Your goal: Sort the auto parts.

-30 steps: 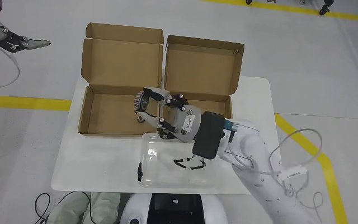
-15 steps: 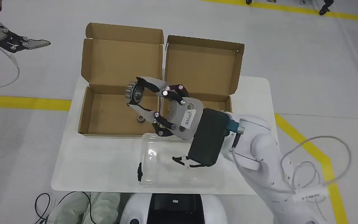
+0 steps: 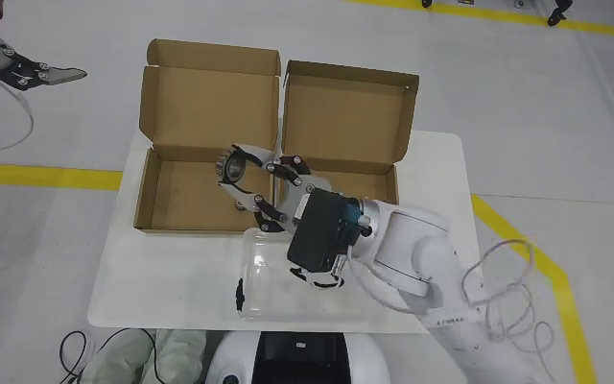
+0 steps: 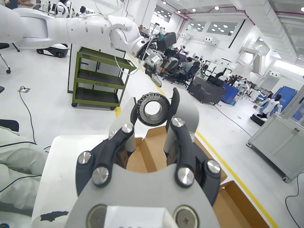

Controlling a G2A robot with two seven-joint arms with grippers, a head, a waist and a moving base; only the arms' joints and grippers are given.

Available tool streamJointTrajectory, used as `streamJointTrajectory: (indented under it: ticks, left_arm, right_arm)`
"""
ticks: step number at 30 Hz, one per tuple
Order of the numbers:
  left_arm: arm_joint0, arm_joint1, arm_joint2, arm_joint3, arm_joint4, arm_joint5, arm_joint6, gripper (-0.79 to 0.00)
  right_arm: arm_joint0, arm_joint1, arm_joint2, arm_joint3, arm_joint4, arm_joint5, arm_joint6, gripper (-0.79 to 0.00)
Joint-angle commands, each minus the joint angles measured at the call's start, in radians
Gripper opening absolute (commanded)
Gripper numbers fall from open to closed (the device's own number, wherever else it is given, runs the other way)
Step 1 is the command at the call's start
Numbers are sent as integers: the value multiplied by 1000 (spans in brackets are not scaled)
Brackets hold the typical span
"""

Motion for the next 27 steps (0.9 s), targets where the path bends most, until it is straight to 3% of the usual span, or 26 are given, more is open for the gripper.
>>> streamJointTrajectory:
  ticks: [1,13,27]
  left_arm:
    - [0,0,0,0,0,0,0,0]
    - [0,0,0,0,0,0,0,0]
    - [0,0,0,0,0,0,0,0]
  right_arm:
    - [-12,1,-4,24,-9,4,-2,-785]
    - [-36,-7,-57,198,-61,49,41,-785]
    - [90,-60,-166,492,3,106,102,-785]
